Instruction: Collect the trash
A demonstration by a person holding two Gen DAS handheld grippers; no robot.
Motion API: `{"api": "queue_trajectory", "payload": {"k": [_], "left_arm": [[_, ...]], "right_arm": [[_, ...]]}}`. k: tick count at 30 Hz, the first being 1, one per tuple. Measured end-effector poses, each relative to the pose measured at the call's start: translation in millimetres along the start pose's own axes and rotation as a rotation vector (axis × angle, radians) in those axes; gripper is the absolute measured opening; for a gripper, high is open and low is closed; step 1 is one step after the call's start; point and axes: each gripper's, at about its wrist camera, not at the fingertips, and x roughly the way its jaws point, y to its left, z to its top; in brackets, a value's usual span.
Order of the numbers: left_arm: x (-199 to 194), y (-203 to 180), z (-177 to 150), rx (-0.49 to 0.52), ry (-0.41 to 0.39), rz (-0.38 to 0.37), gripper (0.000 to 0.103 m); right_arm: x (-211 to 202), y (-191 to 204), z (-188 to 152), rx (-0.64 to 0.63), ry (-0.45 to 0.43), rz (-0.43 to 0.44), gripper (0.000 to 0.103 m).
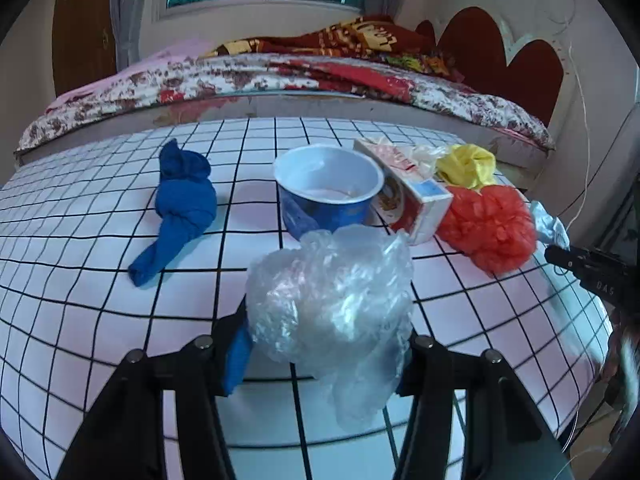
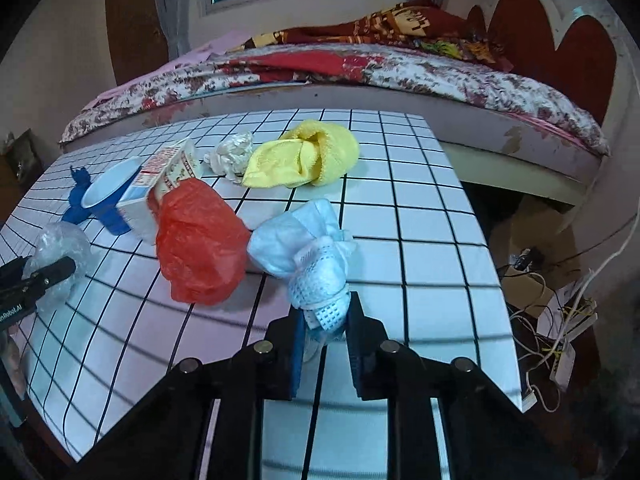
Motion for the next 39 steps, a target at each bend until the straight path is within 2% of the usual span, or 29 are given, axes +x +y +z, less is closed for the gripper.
{"api": "queue_trajectory", "payload": {"k": [16,25,39], "left_arm": [[-57.6,-53.8,-34.5,0.087,-0.084,-0.08,0.055],[-83.0,-90.5,-54.0,0.137,-0.097,-0.14,0.055],[-98.1,-181.1,-81.6,0.282,-0.081,-0.272,0.054]], "right_arm": [[-91.2,-3.2,-60.9,0.073,-0.088,-0.029,0.021],[-139.5,-7.1,-103.1,0.103,-0.12,-0.071,0.021],[-186.1,-57.4,-170.6,0.202,-0.126,-0.137,0.021]]}}
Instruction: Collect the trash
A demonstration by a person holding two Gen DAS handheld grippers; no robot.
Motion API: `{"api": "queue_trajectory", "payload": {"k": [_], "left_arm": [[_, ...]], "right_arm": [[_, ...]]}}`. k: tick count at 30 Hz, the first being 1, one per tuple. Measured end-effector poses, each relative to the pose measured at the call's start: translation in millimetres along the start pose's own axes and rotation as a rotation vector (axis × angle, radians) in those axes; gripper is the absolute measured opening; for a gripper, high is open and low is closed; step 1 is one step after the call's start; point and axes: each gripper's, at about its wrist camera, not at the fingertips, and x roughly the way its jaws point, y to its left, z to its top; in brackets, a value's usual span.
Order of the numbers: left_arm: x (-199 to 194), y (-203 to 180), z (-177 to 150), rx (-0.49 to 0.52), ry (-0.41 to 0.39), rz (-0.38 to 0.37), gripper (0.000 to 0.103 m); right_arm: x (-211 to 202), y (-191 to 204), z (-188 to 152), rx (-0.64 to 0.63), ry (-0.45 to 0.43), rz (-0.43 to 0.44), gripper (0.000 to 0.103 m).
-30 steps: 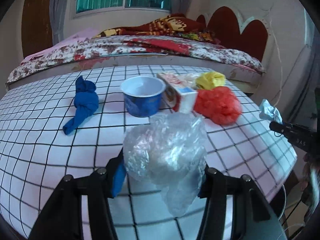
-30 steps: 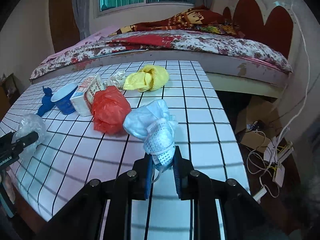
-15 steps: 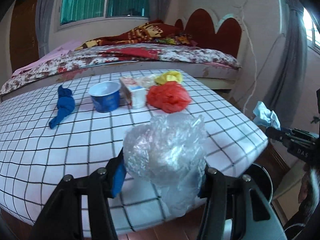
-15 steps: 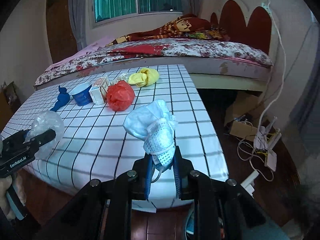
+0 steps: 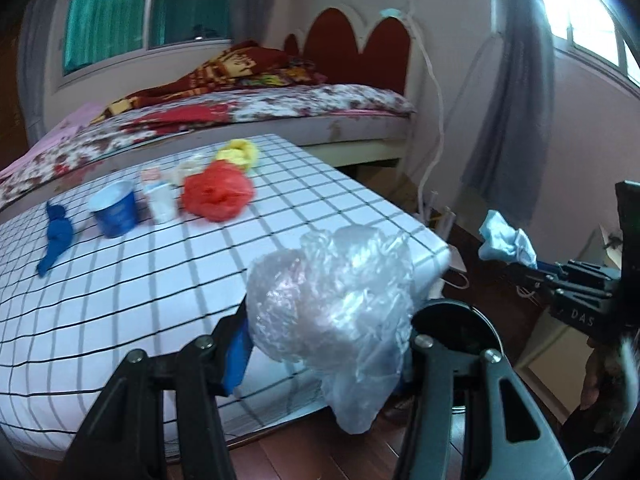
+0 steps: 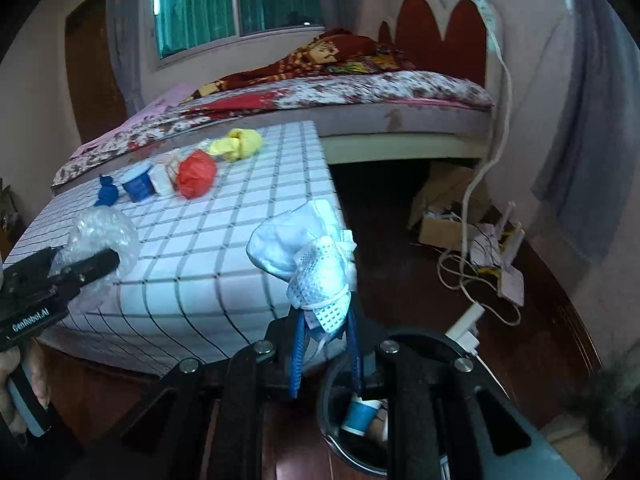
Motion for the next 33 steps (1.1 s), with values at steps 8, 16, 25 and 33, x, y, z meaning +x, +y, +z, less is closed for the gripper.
{"api": "queue_trajectory", "payload": {"k": [8,16,25,33], "left_arm": [[14.4,-47.2,-7.6,0.06,0.035,-0.077,0.054],[39.4,-90.6,-20.4,0.128,0.103,-0.157,0.054],[79.1,-127.7,-38.4,0.17,0.215,-0.228,0.054],[109.8,-148.1,-46.4,0.194,0.29,-0.264,0.054]], "right_arm": [[-2.2,-40.3,-27.9,0.042,0.05,-0.059,0.021],[0.4,-70.3,-50.9,0.06,0.109,-0.094,0.021],[12.5,-96.4,-78.7,0.073,0.201,-0.113,0.021],[35.1,-112.9,-97.4,0.075,0.281,-0.115,0.021]]}}
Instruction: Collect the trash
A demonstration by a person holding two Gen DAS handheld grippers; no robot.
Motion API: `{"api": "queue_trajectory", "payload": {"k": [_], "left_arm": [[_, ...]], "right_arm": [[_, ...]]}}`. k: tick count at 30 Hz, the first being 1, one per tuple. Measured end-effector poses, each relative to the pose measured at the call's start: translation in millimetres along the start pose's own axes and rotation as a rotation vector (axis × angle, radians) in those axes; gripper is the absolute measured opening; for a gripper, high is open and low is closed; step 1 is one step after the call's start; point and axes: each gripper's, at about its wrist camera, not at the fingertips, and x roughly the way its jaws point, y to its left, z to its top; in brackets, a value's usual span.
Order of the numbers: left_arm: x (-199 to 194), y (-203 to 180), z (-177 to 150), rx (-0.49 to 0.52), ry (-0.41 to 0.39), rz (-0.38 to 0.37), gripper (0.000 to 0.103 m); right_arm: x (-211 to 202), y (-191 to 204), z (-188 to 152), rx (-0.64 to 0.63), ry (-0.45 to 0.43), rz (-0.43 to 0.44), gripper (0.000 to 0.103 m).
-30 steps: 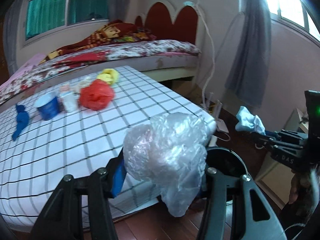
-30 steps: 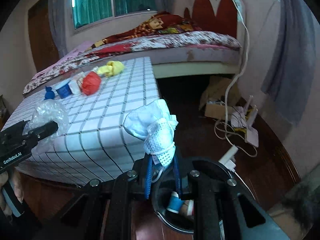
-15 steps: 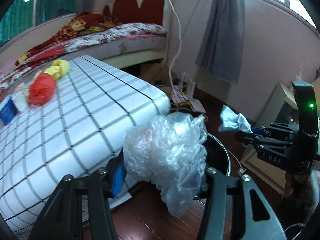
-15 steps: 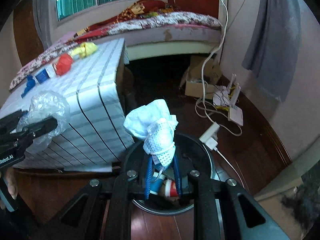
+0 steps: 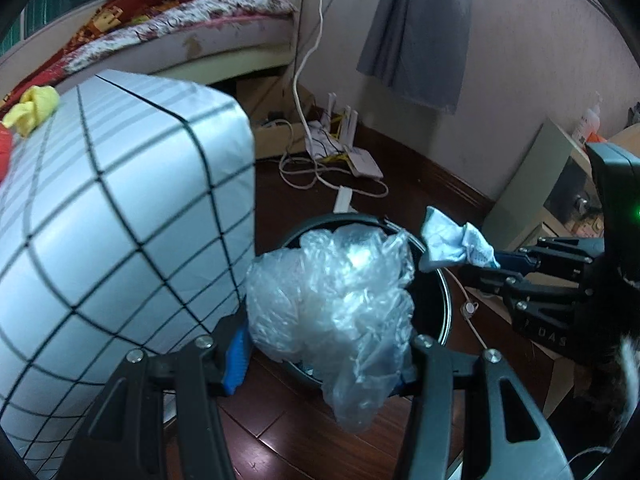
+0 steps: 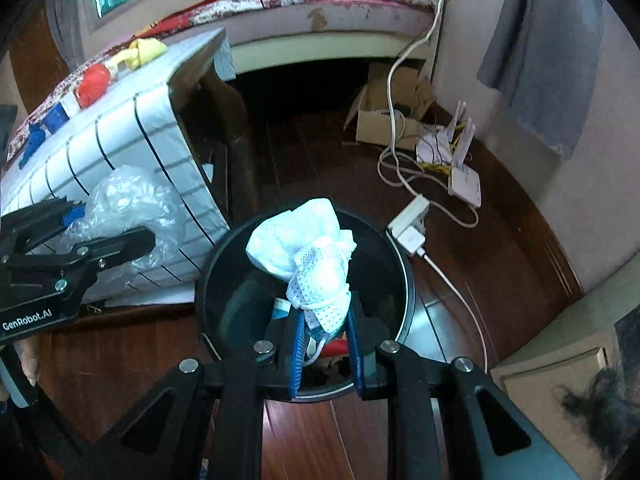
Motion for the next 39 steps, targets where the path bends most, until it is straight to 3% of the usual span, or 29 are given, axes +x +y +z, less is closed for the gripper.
{"api": "queue_trajectory", "payload": {"k": [8,9,11,12,13,14,15,21,39], "left_arm": [[26.9,3.3,2.0,0.001,0.065,-0.061,0.059],[28.4,2.0,2.4,0.0,0.06,-0.066,0.063],[34.6,3.9,1.9,-0.016,0.061,-0.046,0.093],[35.0,5.6,0.9,-0.029,0.057,-0.039,0.097],[34.5,7.8,-0.3,-0.04,0.054,-0.029,0.099],[34.5,9.3,-1.2,-0.046,0.058,-0.015,0.099],[33.1,12.1,-2.6,-0.054,0.062,0.013,0.099],[20.0,29.3,-13.7,-0.086,0.043,0.113,0.1],[-38.7,36.0,-18.9,-0.106,-0.044,0.18,0.102]], "right_arm": [[25.5,-6.9,-3.5,-0.026,0.054,0.024,0.021],[28.1,-5.2,-3.0,-0.032,0.059,0.024,0.021],[37.9,-5.4,-3.2,-0.035,0.08,0.034,0.022],[46.5,-7.0,-4.0,-0.031,0.105,0.034,0.027],[53.1,-8.6,-4.9,-0.023,0.126,0.03,0.052],[61.0,-11.7,-6.9,-0.006,0.148,0.015,0.07],[63.8,-13.1,-8.0,-0.002,0.151,-0.009,0.1],[60.8,-22.9,-13.1,0.024,0.167,-0.082,0.102],[16.6,2.9,6.1,0.004,0.033,-0.099,0.102]]}}
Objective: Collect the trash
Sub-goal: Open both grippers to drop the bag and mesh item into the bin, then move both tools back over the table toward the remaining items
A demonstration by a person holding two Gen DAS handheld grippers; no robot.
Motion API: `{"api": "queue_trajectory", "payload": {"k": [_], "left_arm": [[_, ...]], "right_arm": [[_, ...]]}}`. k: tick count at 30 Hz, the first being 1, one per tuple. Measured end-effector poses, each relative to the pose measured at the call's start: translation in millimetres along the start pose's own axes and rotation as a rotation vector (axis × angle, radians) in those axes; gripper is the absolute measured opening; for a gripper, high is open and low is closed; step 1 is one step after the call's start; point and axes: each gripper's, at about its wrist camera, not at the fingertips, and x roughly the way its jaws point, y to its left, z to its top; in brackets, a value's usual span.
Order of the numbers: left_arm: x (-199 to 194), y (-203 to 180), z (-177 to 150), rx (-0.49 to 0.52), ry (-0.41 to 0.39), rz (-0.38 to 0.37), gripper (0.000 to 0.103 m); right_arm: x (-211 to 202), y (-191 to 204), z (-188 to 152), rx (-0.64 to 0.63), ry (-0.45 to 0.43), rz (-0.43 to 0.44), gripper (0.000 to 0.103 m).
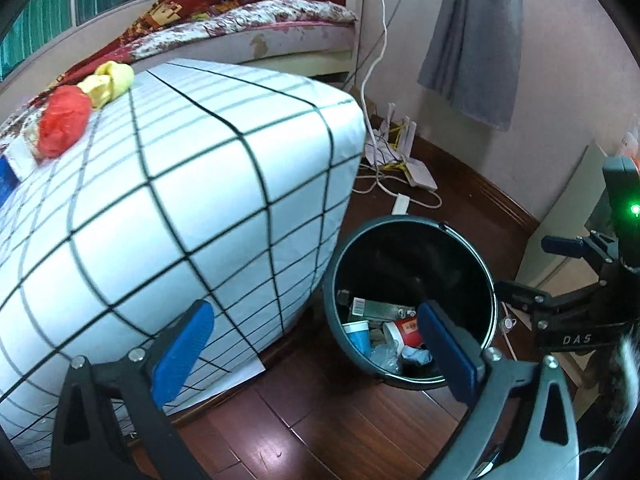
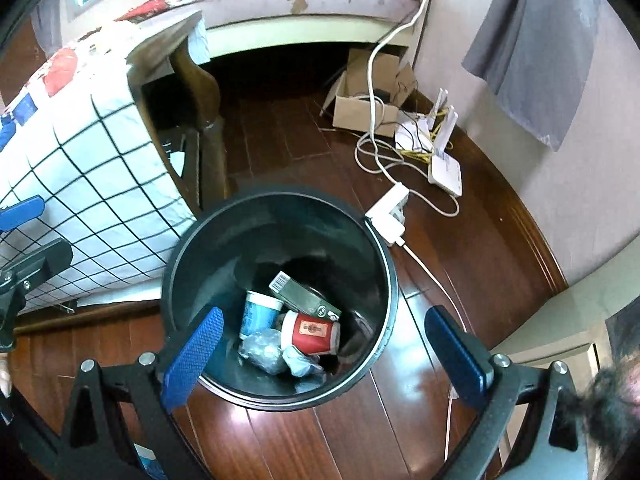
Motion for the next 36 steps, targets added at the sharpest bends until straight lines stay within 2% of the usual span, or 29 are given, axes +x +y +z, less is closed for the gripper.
{"api": "queue_trajectory", "payload": {"k": [14,22,36], "left_arm": [[-47.0,19.3,2.6,-0.025,-0.107,0.06,0.102],[-70.2,41.5,5.3,-0.053,-0.155,0.089,0.102],[-106.7,112.1,-6.9,-0.156,-0.209,0.162,0.102]], "right_arm": [[-40.0,23.4,11.0,-0.011,-0.098,0.029,0.102],[-59.8,51.4,28.0,-0.044,-0.172,0.061,0.102],[-89.1,113.5,57.5,-0.091,-0.293,0.127,0.102]]}}
